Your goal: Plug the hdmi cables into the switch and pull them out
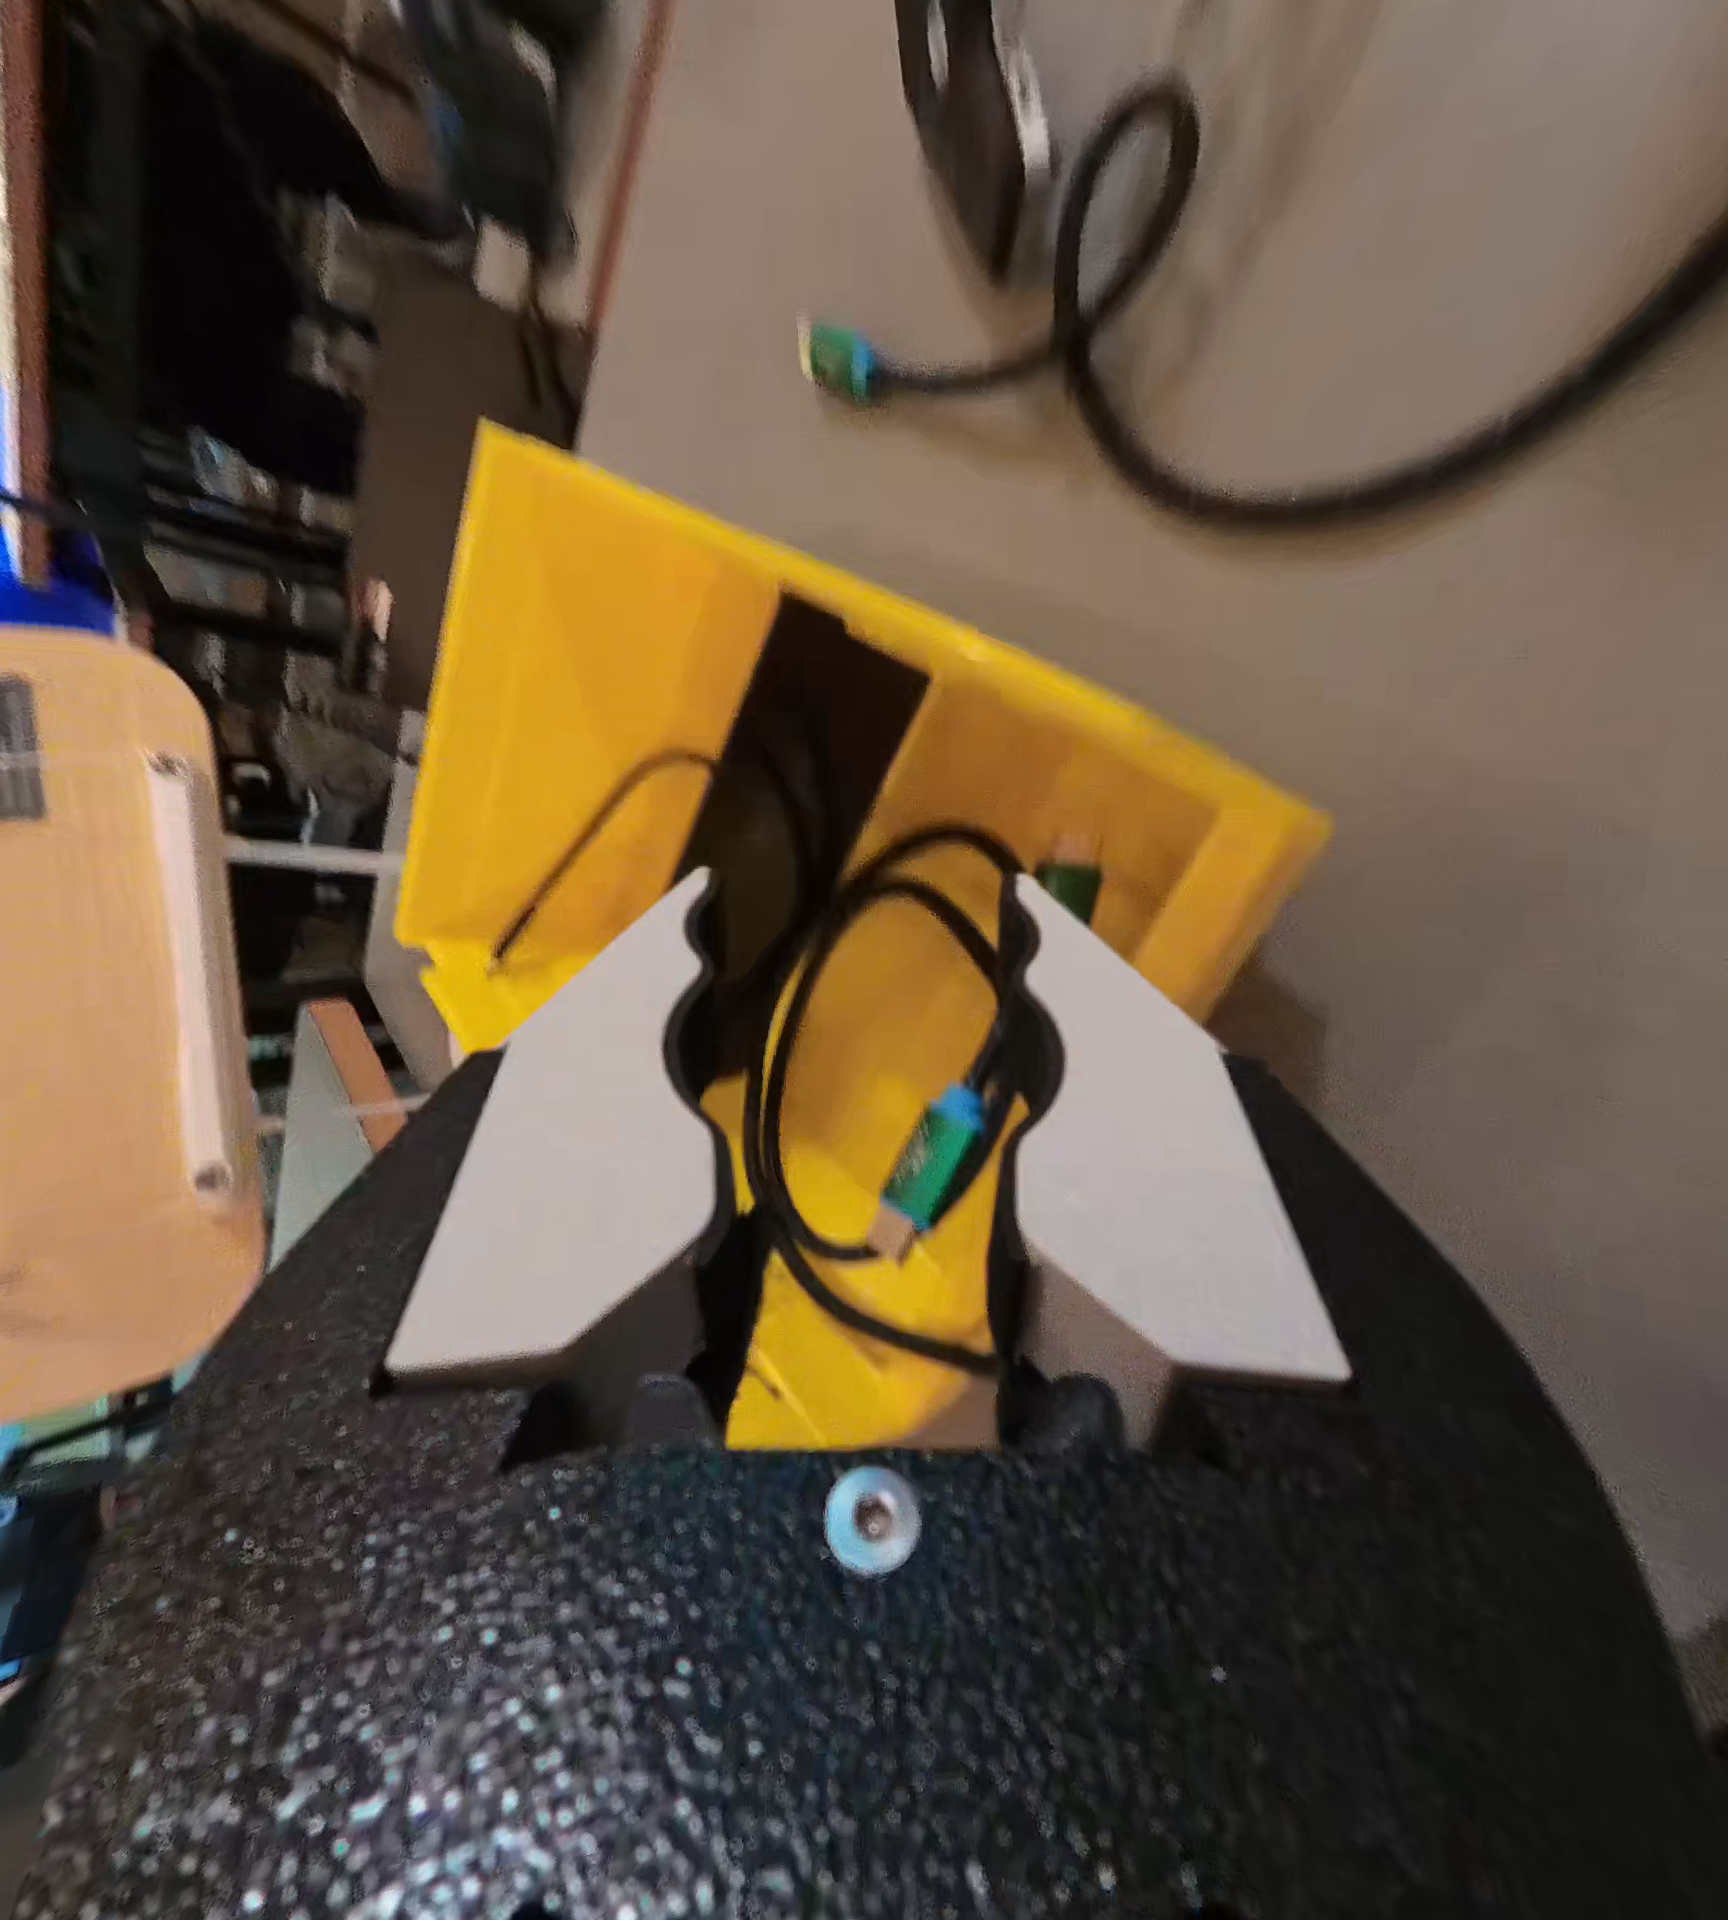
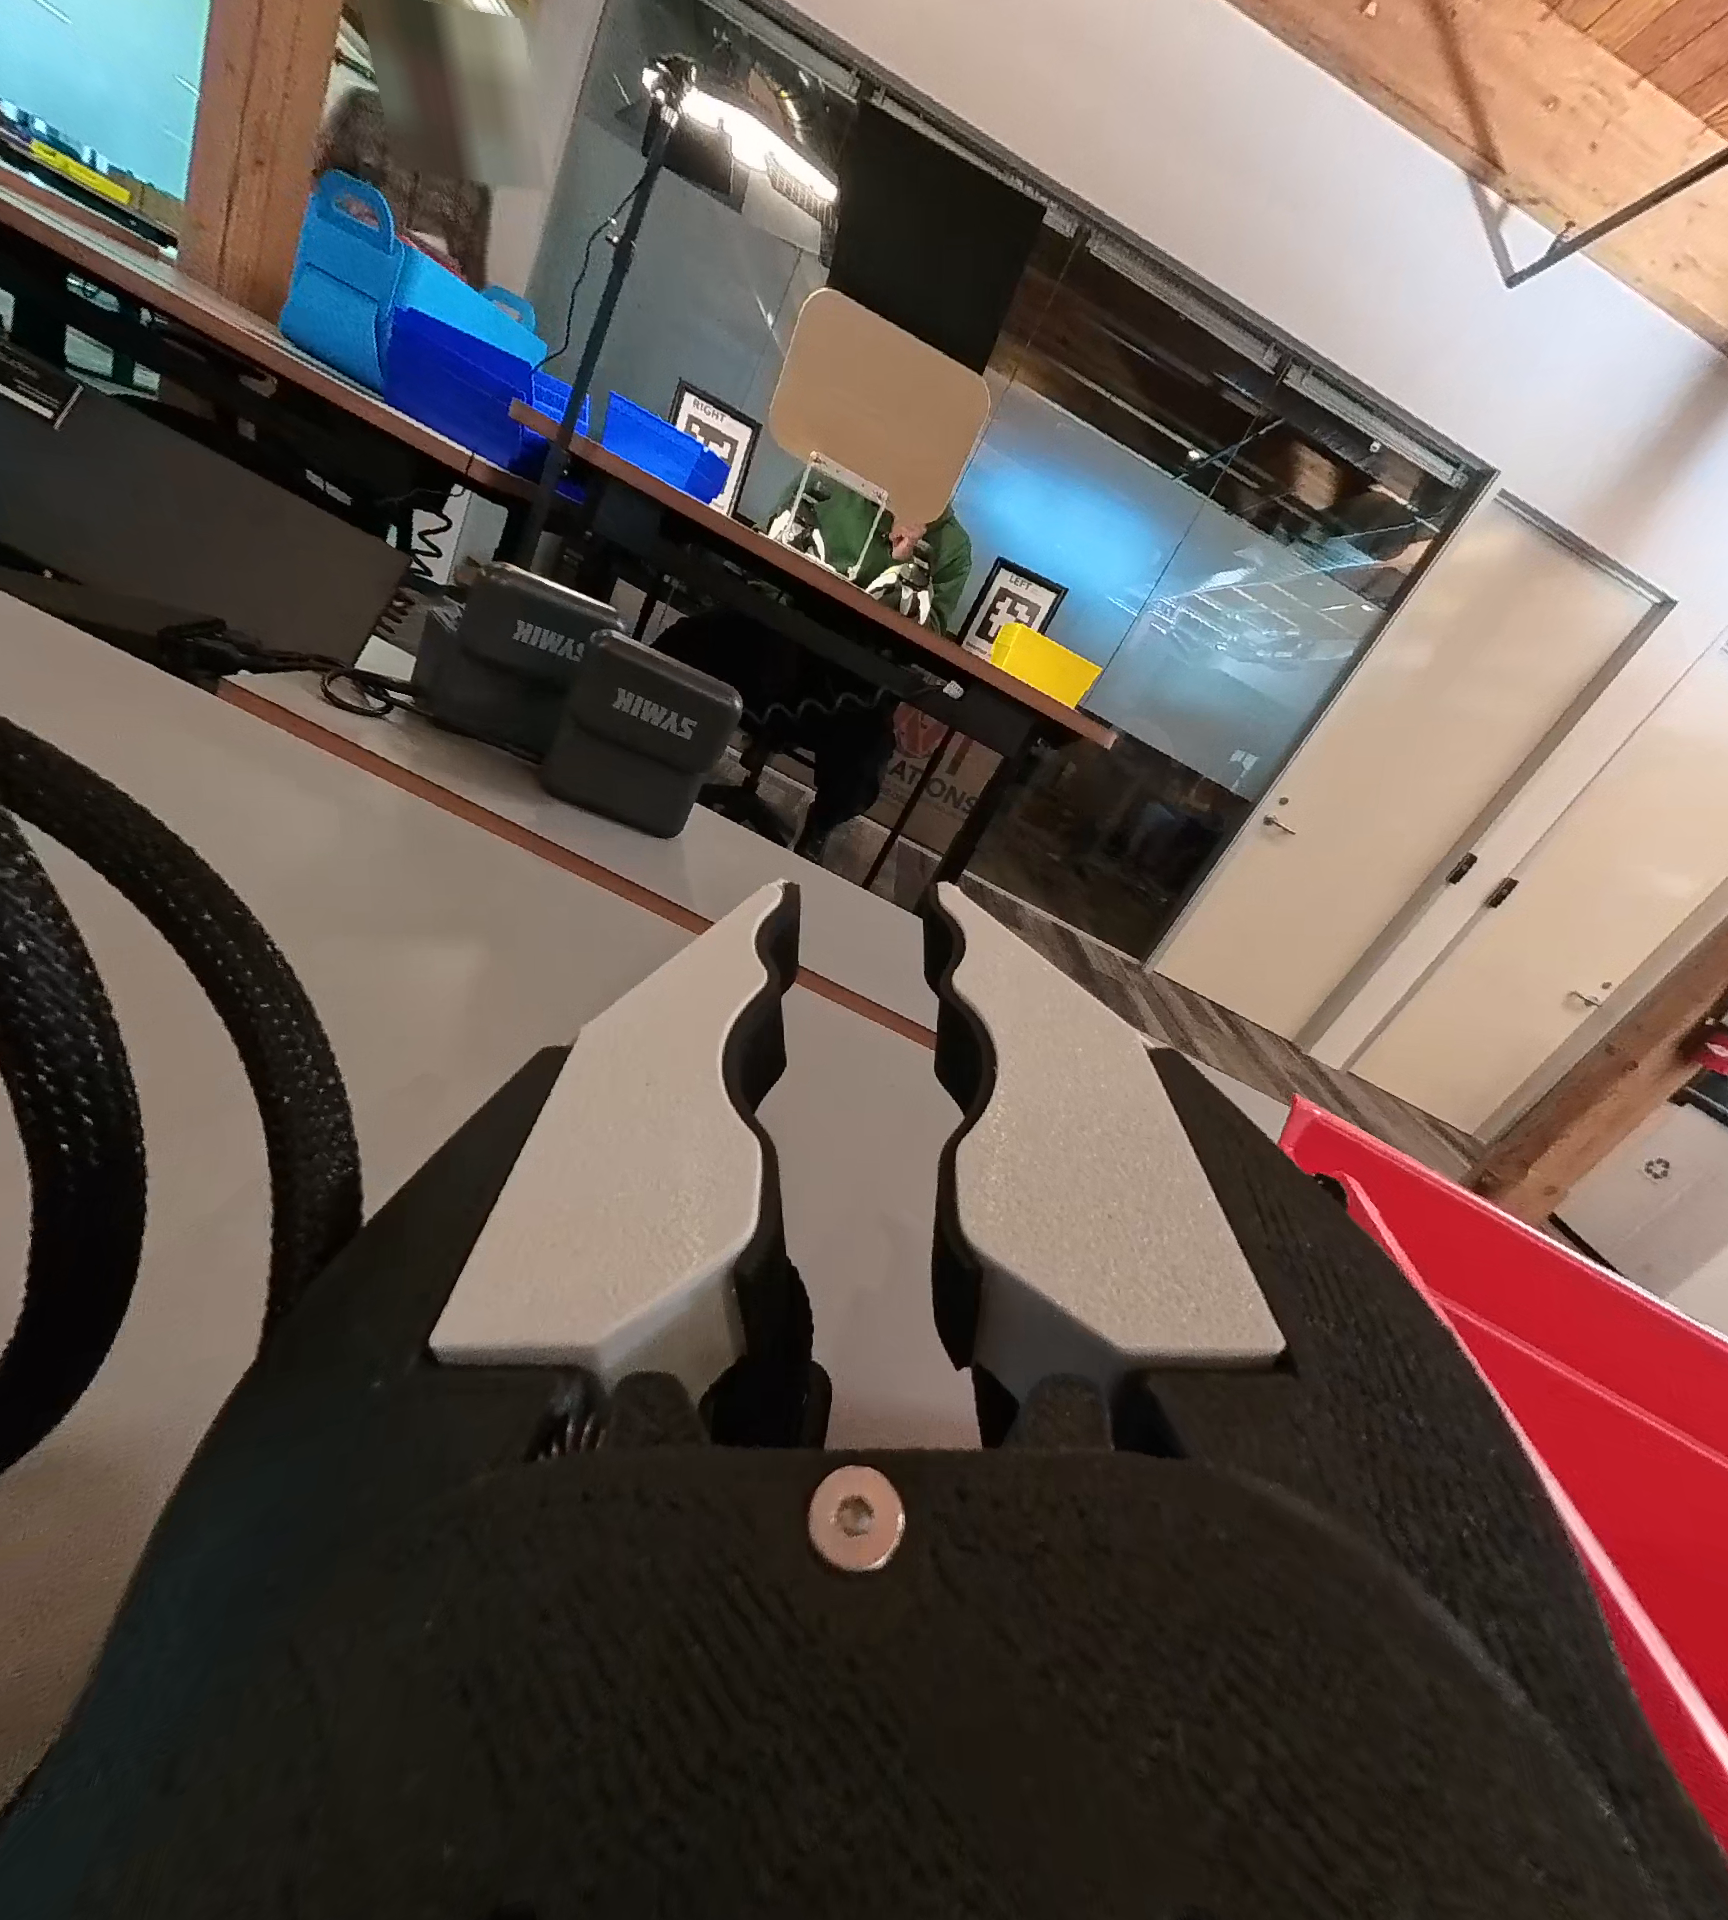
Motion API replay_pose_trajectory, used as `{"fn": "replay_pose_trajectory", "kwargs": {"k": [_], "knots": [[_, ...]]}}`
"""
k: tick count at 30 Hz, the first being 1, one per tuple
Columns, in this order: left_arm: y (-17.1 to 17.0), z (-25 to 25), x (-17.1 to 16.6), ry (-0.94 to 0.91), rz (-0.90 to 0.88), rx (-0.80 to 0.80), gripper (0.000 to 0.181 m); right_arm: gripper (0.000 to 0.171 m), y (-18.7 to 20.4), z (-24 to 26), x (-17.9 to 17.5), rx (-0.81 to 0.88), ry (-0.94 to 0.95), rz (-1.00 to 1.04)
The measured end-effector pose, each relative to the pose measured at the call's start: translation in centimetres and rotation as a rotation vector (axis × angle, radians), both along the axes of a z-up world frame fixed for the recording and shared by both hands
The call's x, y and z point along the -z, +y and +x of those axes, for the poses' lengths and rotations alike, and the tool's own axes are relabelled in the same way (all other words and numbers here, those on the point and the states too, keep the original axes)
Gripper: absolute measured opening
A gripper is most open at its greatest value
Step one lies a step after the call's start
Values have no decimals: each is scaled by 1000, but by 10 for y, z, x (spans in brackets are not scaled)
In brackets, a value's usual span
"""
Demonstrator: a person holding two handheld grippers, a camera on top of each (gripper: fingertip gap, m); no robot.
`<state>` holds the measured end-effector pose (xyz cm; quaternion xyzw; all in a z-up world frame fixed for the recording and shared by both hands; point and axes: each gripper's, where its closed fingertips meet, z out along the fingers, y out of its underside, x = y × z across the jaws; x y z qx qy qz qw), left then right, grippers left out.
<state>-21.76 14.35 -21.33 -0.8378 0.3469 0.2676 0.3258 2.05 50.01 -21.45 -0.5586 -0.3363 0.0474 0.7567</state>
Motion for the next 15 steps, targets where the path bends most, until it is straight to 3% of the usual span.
{"fn": "replay_pose_trajectory", "kwargs": {"k": [6,13,15], "knots": [[-36,-19,30,-119,-121,-69,43,22,0,-1,0,-2,-7,2],[-42,-45,43,-172,-126,-146,37,22,-1,-2,1,-4,-14,2],[-42,-48,46,-173,-131,-147,24,22,-1,-1,1,-4,-13,2]]}}
